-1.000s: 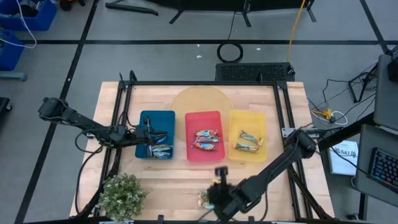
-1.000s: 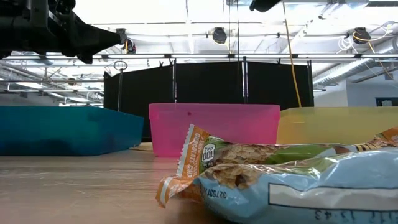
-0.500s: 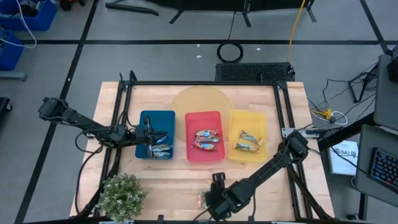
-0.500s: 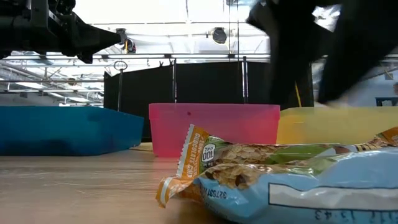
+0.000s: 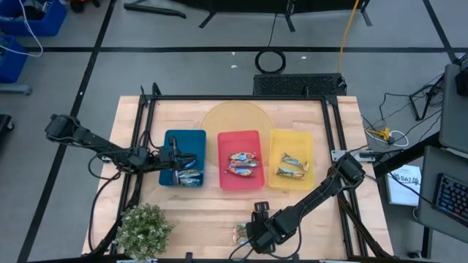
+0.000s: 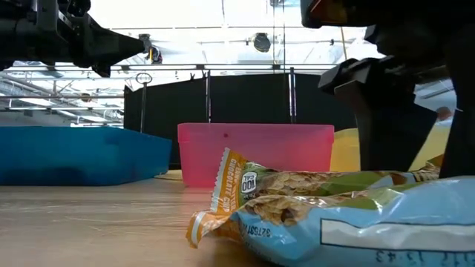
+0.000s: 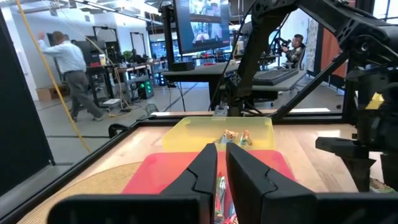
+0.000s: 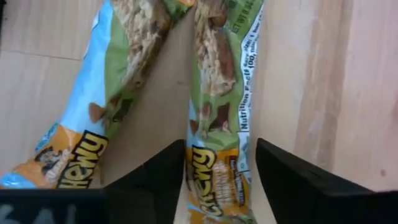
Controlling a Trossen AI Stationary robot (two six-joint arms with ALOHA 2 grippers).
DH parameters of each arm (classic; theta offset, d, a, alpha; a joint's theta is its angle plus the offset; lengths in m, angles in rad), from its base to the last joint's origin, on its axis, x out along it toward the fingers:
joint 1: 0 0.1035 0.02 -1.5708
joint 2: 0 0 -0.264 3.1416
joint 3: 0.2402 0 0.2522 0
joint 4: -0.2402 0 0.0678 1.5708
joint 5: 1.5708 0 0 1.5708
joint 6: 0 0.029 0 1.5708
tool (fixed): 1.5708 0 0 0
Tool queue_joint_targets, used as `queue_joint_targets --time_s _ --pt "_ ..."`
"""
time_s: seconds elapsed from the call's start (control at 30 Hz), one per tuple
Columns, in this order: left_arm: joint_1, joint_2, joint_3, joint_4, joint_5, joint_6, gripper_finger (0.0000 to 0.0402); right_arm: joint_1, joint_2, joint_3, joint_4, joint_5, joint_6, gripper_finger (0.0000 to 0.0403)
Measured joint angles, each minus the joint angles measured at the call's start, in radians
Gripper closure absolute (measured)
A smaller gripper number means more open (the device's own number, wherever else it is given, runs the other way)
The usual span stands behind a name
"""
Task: Pick and place Granola Bars by type
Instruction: Put the yellow granola bar into the yellow bin
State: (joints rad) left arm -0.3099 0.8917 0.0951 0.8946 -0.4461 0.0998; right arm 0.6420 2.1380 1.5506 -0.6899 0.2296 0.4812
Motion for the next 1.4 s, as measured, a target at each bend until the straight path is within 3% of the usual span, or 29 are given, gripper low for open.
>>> queue_joint_targets --time_s 0.4,0.6,0.87,1.03,1.17,1.4 --pt "0.000 0.000 0.000 0.000 0.000 0.000 0.0357 -0.009 -0.050 -0.032 0.037 0.037 -0.046 0.0368" --pt "0.000 0.000 0.000 -0.001 -0.001 0.029 0.0357 -0.006 -0.194 -0.030 -0.040 0.096 -0.061 0.0365" --pt "0.001 0.000 0.000 -0.007 -0.001 0.027 0.0357 -0.043 -0.489 -0.046 -0.452 0.332 -0.013 0.0377" --pt "0.001 0.000 0.000 -0.008 -0.001 0.027 0.0357 -0.106 -0.689 -0.232 -0.495 0.392 0.062 0.0372" --pt "0.001 0.000 0.000 -0.016 -0.001 0.027 0.0357 -0.161 -0.818 -0.452 -0.479 0.356 0.116 0.0379" --pt "0.001 0.000 0.000 -0.027 -0.001 0.049 0.0357 -0.262 -0.935 -0.776 -0.201 0.269 0.029 0.0377"
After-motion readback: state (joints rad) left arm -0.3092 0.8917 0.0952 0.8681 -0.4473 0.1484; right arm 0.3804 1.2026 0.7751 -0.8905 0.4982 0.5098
